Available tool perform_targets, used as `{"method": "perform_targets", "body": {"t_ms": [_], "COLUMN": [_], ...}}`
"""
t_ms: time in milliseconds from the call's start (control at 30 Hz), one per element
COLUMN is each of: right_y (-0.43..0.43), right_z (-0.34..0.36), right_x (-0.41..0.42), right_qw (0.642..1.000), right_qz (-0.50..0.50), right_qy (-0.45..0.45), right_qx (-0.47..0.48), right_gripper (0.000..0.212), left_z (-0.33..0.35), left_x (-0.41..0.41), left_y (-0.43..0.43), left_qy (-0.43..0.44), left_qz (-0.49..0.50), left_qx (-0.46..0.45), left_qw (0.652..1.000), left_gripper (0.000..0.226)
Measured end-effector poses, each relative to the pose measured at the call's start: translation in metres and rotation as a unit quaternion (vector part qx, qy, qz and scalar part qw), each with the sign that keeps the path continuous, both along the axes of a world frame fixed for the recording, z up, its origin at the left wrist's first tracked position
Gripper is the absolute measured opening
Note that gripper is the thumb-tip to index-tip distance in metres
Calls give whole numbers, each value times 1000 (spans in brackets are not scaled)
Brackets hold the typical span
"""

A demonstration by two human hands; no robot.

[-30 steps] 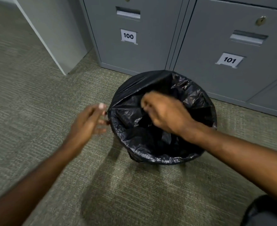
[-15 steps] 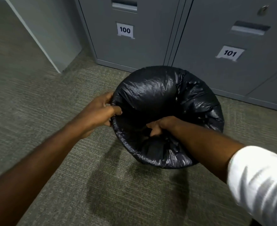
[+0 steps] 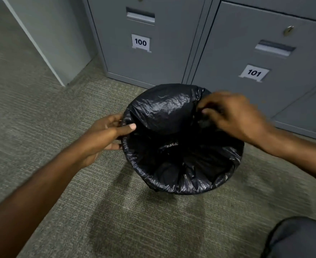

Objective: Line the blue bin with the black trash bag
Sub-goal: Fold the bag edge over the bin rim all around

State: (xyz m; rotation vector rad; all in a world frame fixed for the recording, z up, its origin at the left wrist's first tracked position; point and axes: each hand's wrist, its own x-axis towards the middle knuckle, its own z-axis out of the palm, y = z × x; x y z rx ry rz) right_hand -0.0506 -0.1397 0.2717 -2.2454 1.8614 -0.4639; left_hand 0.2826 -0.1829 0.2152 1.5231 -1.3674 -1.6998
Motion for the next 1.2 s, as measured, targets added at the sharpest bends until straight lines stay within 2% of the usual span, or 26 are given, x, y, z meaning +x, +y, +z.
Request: {"method": "perform_targets", "body": {"t_ms": [33, 100, 167, 233, 367, 500, 633, 733, 900, 1200], "right_y": [9, 25, 38, 48, 49, 38, 19, -2, -59, -201], "right_z": [2, -3, -17, -27, -32, -23, -1, 24, 62, 71], "right_x": [-18, -47, -64, -68, -69, -65, -51, -32, 16, 143], "right_qw": [998, 979, 929, 866, 795, 743, 738, 740, 743, 734], "right_qz": [-47, -152, -214, -244, -277, -292, -281, -252, -206, -162], "right_qy": [-45, -126, -262, -390, -495, -528, -533, -544, -560, -599], "right_qx": [-12, 52, 153, 197, 216, 289, 304, 304, 301, 276], "right_gripper": [23, 36, 38, 34, 33, 34, 27, 15, 9, 26], "left_z": [2, 4, 2, -2, 0, 12, 41, 72, 119, 148], "left_x": [4, 12, 16, 14, 3, 4, 13, 28, 68, 154], "left_y": [2, 9, 16, 24, 31, 25, 15, 1, -41, -182], "left_qy": [17, 38, 37, 31, 42, 28, 36, 27, -12, -47], "left_qz": [5, 22, 52, 77, 122, 152, 160, 184, 216, 286], "left_qx": [10, 16, 16, 26, 64, 99, 106, 80, 26, -25], "left_qw": [1000, 999, 998, 996, 990, 983, 981, 979, 976, 957], "left_gripper": [56, 59, 50, 32, 17, 18, 19, 16, 18, 21]}}
